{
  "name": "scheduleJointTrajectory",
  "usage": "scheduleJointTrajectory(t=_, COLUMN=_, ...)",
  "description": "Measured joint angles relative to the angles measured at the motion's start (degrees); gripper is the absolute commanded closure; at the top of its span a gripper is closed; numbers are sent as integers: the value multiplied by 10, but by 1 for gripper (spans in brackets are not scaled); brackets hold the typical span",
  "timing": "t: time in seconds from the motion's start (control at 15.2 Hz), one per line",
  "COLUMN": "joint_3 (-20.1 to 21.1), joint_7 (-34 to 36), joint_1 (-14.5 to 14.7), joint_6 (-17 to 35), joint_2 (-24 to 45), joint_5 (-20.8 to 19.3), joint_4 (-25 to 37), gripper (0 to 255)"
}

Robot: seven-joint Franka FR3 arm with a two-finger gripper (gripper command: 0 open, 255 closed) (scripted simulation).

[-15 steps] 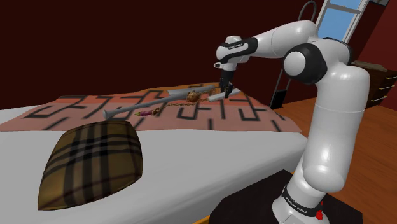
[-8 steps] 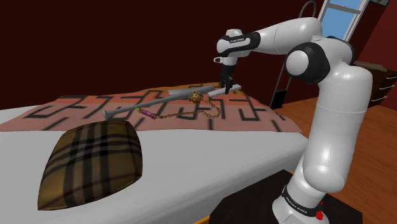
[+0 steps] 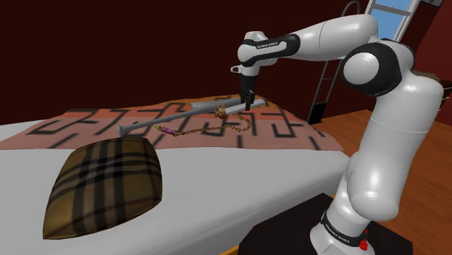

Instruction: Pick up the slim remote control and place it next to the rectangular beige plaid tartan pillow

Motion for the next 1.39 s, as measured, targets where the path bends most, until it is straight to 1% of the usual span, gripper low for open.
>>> scheduleJointTrajectory(t=0.33, joint_3=32, joint_7=72, joint_1=38, joint_6=3, joint_2=-30, joint_5=-12, joint_4=-29, gripper=255)
scheduleJointTrajectory(t=0.66, joint_3=65, joint_7=142, joint_1=73, joint_6=15, joint_2=-40, joint_5=-15, joint_4=-50, gripper=255)
scheduleJointTrajectory(t=0.92, joint_3=92, joint_7=195, joint_1=100, joint_6=14, joint_2=-40, joint_5=-15, joint_4=-48, gripper=255)
scheduleJointTrajectory(t=1.06, joint_3=105, joint_7=220, joint_1=113, joint_6=4, joint_2=-31, joint_5=-12, joint_4=-29, gripper=255)
scheduleJointTrajectory(t=1.12, joint_3=112, joint_7=234, joint_1=121, joint_6=8, joint_2=-32, joint_5=-12, joint_4=-34, gripper=255)
scheduleJointTrajectory(t=1.39, joint_3=135, joint_7=282, joint_1=146, joint_6=2, joint_2=-13, joint_5=-8, joint_4=-8, gripper=255)
